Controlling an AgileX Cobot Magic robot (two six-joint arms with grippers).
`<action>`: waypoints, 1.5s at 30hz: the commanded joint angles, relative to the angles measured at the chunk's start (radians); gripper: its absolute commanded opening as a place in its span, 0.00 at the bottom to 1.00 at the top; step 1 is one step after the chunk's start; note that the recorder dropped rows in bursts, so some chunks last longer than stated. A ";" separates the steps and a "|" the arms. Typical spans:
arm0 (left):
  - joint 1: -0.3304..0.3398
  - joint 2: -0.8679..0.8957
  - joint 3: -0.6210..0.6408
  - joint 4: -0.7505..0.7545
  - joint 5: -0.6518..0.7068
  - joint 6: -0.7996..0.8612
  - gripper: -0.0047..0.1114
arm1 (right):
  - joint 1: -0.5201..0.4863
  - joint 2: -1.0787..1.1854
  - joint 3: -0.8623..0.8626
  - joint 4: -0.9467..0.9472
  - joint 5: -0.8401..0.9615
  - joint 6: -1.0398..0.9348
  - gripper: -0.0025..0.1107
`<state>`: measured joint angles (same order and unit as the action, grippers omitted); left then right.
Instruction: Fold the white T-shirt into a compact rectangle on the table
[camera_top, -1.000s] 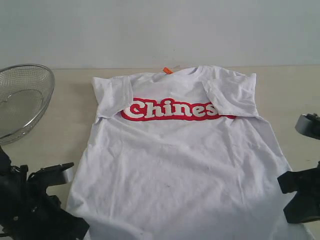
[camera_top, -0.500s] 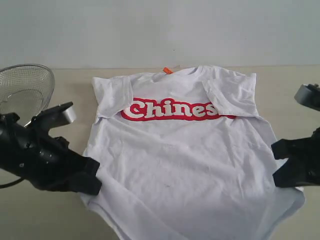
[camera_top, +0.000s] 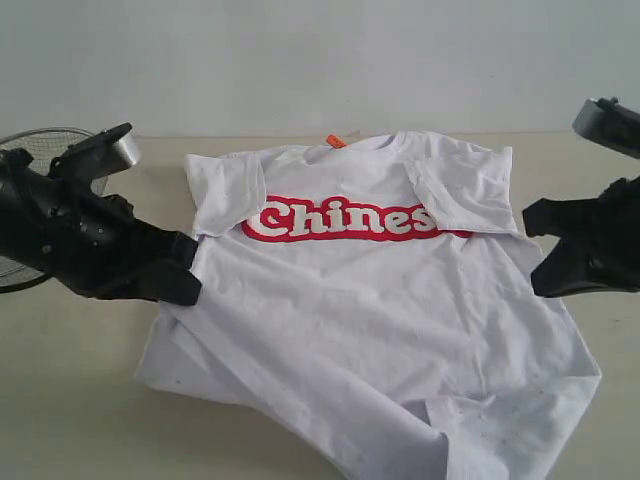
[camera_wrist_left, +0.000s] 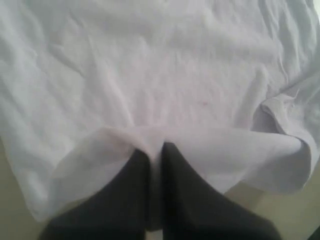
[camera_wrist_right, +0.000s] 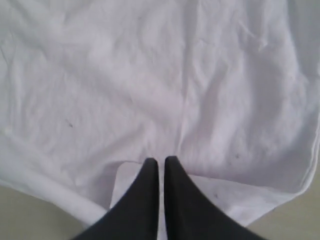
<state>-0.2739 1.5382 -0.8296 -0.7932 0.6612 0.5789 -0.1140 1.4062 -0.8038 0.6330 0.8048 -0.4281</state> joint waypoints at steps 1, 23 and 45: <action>0.005 0.013 -0.009 0.019 0.000 -0.012 0.08 | -0.005 0.012 -0.007 -0.035 0.066 -0.016 0.13; 0.005 0.088 -0.007 0.019 0.051 -0.002 0.08 | 0.347 0.173 0.085 -0.223 -0.181 0.189 0.49; 0.005 0.094 -0.007 0.019 0.047 0.004 0.08 | 0.441 0.211 0.085 -0.277 -0.273 0.209 0.49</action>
<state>-0.2700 1.6339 -0.8348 -0.7753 0.7041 0.5787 0.3061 1.6153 -0.7231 0.3917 0.5589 -0.2343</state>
